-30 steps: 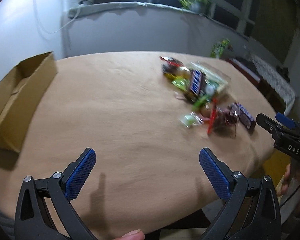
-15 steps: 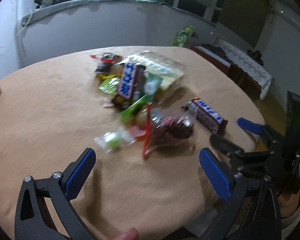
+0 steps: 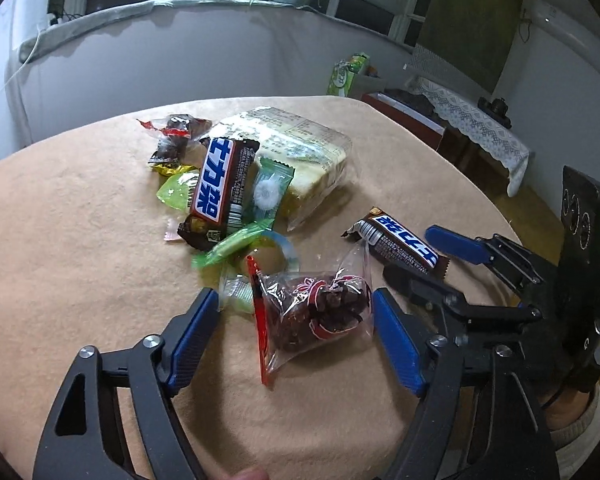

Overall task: Organize snacks
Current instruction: 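Grasp the red-tagged candy bag with left tool while right tool grasps a Snickers bar, then carry both snacks to the cardboard box and open both tools to drop them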

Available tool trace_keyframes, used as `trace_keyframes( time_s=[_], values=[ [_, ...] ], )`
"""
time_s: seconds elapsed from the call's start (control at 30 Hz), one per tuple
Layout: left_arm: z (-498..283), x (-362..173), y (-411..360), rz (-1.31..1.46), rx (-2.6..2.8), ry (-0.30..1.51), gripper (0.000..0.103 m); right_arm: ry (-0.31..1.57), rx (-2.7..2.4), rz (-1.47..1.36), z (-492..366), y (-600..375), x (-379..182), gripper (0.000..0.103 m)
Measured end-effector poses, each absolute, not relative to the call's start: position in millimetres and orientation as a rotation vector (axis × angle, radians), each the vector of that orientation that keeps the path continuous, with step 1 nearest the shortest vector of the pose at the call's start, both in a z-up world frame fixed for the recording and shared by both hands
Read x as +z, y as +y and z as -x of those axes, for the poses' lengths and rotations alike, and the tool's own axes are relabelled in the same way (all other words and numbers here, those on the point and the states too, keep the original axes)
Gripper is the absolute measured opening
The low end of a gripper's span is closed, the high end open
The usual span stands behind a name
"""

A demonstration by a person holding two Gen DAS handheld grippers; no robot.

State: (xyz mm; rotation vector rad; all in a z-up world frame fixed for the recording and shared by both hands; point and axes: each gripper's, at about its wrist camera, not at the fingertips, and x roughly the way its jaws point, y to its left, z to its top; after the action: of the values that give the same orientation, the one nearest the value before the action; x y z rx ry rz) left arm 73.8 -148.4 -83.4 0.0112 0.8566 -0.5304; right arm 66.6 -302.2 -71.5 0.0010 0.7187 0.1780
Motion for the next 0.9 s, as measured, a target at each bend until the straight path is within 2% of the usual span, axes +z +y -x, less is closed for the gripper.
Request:
trace_keyframes(
  time_s=[0.03, 0.17, 0.2, 0.23, 0.33, 0.9],
  values=[
    [-74.3, -83.5, -148.8, -0.016, -0.529, 0.860, 0.063, 0.719, 0.179, -0.001, -66.7, -302.7, -71.3, 0.045],
    [-73.5, -83.0, -147.8, -0.024, -0.538, 0.869, 0.056, 0.711, 0.182, 0.007, -64.7, -300.3, -71.5, 0.040],
    [-73.5, -83.1, -146.7, -0.022, -0.536, 0.870, 0.055, 0.707, 0.184, -0.001, -63.1, -300.4, -71.5, 0.033],
    [-73.5, -82.9, -145.1, -0.014, -0.538, 0.871, 0.053, 0.701, 0.182, -0.005, -62.3, -300.2, -70.8, 0.031],
    [-71.2, -82.3, -139.3, 0.001, -0.549, 0.867, 0.050, 0.693, 0.167, -0.015, -59.6, -300.6, -69.8, 0.031],
    [-48.7, -76.3, -71.1, 0.093, -0.430, 0.798, 0.048, 0.666, 0.135, -0.055, -49.3, -301.3, -63.6, 0.031]
  ],
)
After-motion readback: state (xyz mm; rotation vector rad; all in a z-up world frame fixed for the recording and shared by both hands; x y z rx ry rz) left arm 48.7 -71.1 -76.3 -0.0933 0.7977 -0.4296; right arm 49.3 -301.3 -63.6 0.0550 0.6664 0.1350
